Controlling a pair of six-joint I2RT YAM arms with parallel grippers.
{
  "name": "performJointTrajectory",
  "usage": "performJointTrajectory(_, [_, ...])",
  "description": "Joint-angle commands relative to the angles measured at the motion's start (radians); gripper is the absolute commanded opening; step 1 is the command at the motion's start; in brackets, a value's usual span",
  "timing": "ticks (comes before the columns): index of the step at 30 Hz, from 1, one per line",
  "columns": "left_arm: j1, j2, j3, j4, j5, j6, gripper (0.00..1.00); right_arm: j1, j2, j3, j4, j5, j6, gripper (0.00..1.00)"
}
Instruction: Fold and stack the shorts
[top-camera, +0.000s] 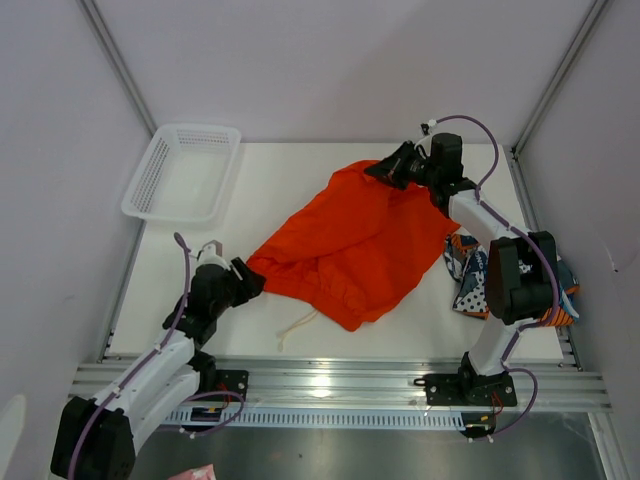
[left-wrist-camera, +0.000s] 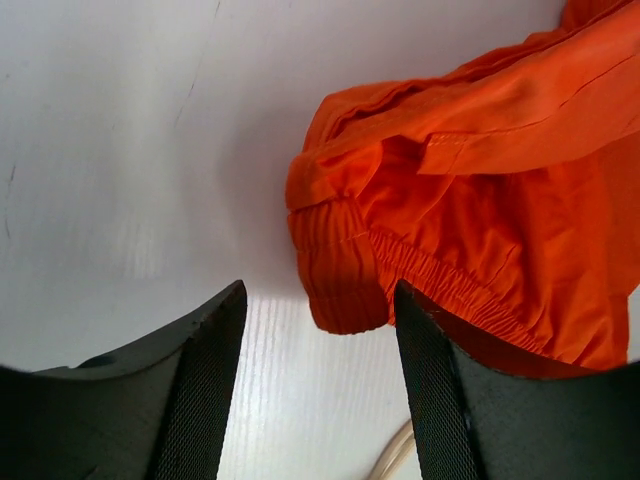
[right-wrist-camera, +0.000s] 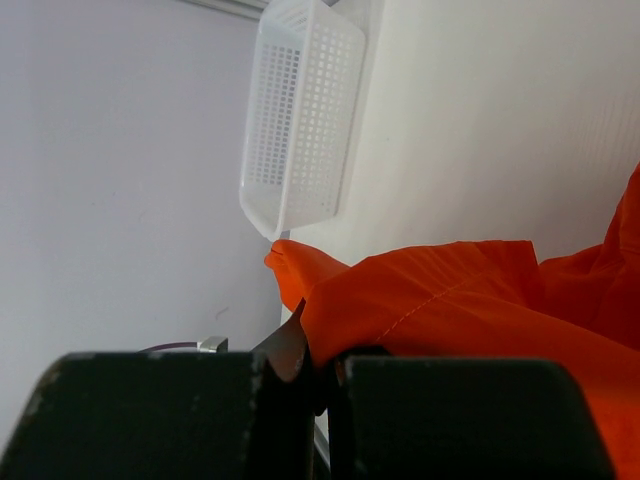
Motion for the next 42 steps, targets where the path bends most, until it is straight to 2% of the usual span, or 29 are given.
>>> performJointTrajectory(1, [-0.003,-0.002,0.063,0.066,-0.037,0.019,0.63,0.002,-0.001,0.048,0.026,-0.009,-0.017,0.00])
performJointTrajectory(4, [-0.003,-0.004,0.082,0.064,-0.043,0.025,0.63,0.002,0.000,0.049,0.024,-0.009,-0.021,0.00])
performJointTrajectory(6, [-0.003,-0.001,0.094,0.064,-0.041,0.029,0.57,0.002,0.000,0.048,0.024,-0.010,-0.019,0.00])
performJointTrajectory(9, [-0.003,0.010,0.103,0.064,-0.040,0.034,0.53,0.002,-0.001,0.048,0.024,-0.010,-0.019,0.00])
performJointTrajectory(20, [-0.003,0.045,0.090,0.057,-0.014,0.023,0.52,0.002,-0.001,0.048,0.024,-0.007,-0.019,0.00])
performJointTrajectory(26, [-0.003,0.025,0.074,0.057,-0.017,0.022,0.27,0.004,0.000,0.048,0.021,-0.007,-0.021,0.00])
performJointTrajectory(30, [-0.003,0.057,0.083,0.057,-0.005,0.022,0.32,0.004,-0.001,0.048,0.021,-0.007,-0.018,0.00])
performJointTrajectory(34, [-0.003,0.085,0.083,0.057,-0.003,0.022,0.59,0.004,-0.001,0.049,0.021,-0.006,-0.016,0.00])
performJointTrajectory(35, [-0.003,0.088,0.080,0.057,-0.005,0.023,0.61,0.004,-0.003,0.049,0.021,-0.007,-0.016,0.00])
performJointTrajectory(38, [-0.003,0.093,0.082,0.026,-0.011,0.026,0.61,0.005,-0.004,0.048,0.018,-0.006,-0.019,0.00])
performJointTrajectory(42, [-0.003,0.093,0.079,0.028,-0.015,0.026,0.48,0.007,-0.006,0.045,0.017,-0.006,-0.022,0.00])
